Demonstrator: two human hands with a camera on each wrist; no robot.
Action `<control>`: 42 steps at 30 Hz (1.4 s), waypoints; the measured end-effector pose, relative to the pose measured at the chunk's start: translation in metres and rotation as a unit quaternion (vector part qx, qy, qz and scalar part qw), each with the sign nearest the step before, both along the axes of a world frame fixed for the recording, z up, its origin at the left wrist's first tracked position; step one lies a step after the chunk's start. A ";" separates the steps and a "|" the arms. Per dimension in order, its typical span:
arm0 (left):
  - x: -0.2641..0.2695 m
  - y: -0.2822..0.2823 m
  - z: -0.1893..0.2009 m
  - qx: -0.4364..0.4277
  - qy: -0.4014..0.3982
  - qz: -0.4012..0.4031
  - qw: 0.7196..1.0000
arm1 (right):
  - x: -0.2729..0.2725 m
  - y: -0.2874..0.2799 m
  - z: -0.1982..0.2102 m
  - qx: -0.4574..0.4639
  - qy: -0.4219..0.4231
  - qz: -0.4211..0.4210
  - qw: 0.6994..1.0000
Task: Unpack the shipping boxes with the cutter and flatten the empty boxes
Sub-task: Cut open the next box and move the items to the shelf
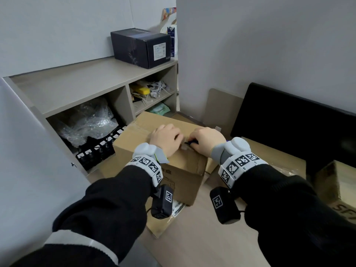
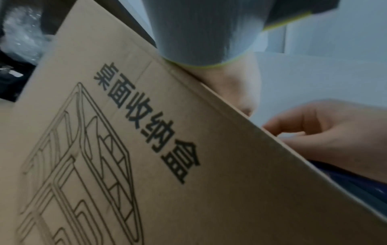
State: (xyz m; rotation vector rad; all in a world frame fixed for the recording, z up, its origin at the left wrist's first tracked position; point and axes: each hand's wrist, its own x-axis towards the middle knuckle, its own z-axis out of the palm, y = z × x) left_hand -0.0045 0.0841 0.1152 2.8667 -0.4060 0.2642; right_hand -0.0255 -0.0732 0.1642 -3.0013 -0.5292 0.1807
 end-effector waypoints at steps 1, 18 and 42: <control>0.000 0.003 0.000 0.004 0.011 0.007 1.000 | -0.001 -0.001 0.000 -0.001 0.000 0.004 1.000; 0.006 -0.003 0.003 0.050 0.018 0.009 0.999 | -0.020 -0.042 0.005 -0.031 -0.026 -0.023 0.999; -0.038 0.022 0.011 -0.066 -0.315 -0.055 0.945 | -0.044 -0.028 -0.011 0.183 0.009 -0.261 0.948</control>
